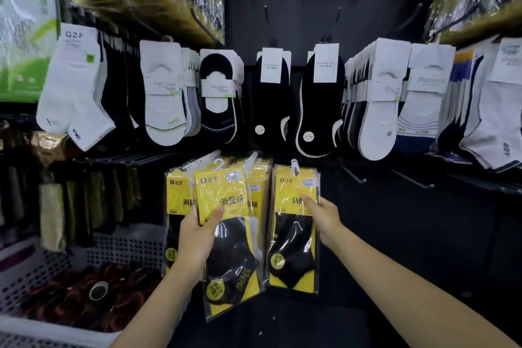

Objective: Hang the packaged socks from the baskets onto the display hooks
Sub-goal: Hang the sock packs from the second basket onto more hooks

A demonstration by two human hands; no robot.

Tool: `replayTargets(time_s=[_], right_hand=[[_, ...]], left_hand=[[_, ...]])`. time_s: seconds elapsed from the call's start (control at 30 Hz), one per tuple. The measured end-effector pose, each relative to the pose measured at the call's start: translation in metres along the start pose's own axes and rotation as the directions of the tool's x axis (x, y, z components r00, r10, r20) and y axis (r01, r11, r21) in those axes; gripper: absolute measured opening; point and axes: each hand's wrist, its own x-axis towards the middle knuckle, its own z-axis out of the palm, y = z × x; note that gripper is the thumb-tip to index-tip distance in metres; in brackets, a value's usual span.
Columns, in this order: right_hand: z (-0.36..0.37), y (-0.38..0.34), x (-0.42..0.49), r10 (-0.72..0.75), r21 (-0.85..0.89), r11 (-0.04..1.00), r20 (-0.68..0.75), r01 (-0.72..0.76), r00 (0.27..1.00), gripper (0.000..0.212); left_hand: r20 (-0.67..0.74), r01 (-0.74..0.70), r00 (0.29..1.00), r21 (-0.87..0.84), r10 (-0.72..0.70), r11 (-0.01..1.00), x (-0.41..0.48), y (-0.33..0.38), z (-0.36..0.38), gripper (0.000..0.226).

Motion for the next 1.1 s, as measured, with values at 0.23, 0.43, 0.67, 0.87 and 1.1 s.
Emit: replayTargets(time_s=[0.23,0.43,0.67,0.87,1.1], right_hand=[[-0.004,0.023,0.013,0.05,-0.048,0.997,-0.224,-0.062,0.973,0.023],[-0.014,0.024,-0.018,-0.106,-0.144,0.987,-0.238,0.073,0.966,0.034],[0.0,-0.005,-0.069,-0.094,-0.075,0.991,0.222,0.113,0.971,0.024],[-0.014,-0.006,-0.085,-0.114,0.026,0.993,0.163,0.112,0.98,0.018],[-0.033,-0.01,-0.07,-0.106,-0.004,0.994,-0.003,0.106,0.994,0.014]], left_hand=[[0.032,0.035,0.999,0.003,-0.035,0.999,0.0,-0.011,0.0,0.046],[0.081,0.049,0.995,0.017,-0.05,0.999,-0.008,-0.011,0.013,0.024],[0.274,0.043,0.96,0.035,-0.051,0.998,-0.029,-0.001,0.053,0.033],[0.35,0.052,0.935,0.03,-0.059,0.998,-0.041,0.0,0.077,0.027],[0.41,0.153,0.896,0.076,-0.171,0.985,-0.044,0.0,0.082,0.052]])
